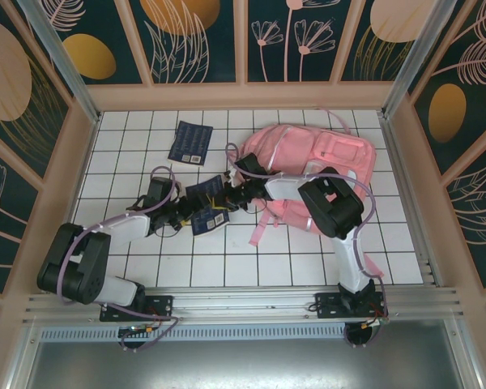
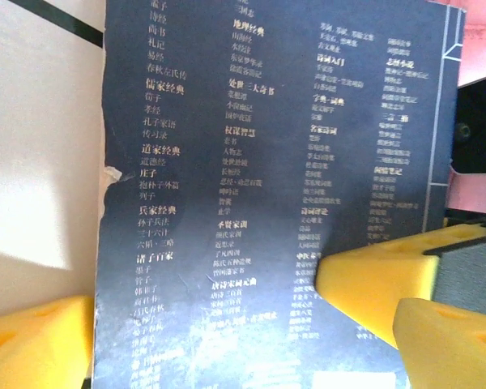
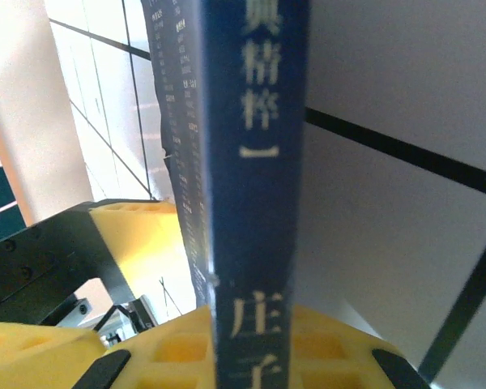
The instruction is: Pack the student bag
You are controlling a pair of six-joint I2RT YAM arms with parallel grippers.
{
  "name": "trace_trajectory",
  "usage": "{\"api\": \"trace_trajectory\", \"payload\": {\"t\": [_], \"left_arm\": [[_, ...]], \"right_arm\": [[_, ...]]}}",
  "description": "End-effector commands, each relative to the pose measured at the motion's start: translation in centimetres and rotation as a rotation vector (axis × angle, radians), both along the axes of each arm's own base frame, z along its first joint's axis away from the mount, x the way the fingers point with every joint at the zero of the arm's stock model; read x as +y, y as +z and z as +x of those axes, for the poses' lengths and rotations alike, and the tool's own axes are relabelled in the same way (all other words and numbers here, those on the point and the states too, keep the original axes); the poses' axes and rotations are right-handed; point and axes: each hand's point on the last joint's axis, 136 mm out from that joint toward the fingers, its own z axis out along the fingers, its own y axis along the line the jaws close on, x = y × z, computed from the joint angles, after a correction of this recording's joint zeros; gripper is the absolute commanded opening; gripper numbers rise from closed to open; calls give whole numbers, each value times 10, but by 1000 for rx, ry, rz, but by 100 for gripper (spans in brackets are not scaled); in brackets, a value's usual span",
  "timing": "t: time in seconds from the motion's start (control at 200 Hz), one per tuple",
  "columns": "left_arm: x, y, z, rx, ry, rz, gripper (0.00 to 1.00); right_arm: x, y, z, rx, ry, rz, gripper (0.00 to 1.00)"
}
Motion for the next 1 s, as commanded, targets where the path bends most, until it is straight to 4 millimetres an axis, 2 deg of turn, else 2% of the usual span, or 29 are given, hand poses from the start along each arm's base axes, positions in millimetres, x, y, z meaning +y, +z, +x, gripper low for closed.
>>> {"api": "trace_trajectory", "payload": {"t": [0.0, 0.06, 0.24, 0.39, 0.54, 0.656, 0.786, 0.996], "left_arm": [[3, 19, 0, -35, 13, 14, 96], [4, 28, 1, -47, 31, 3, 98], [-10, 68, 7, -100, 61, -152, 99], [-16, 112, 15, -185, 106, -301, 99], [-20, 161, 24, -303, 144, -476, 99], [-20, 191, 29, -366, 168, -563, 99], [-12, 211, 34, -419, 232, -633, 98], [-7, 235, 41, -495, 279, -722, 87]], "right_arm": [[-6, 57, 20, -120, -59, 91, 0], [-10, 76, 28, -135, -96, 126, 0], [-19, 142, 46, -192, -241, 259, 0], [-27, 199, 55, -251, -366, 421, 0], [-32, 240, 58, -298, -451, 554, 0], [-37, 259, 63, -330, -495, 596, 0], [-46, 272, 64, -331, -565, 673, 0], [-45, 282, 59, -336, -648, 776, 0]]}}
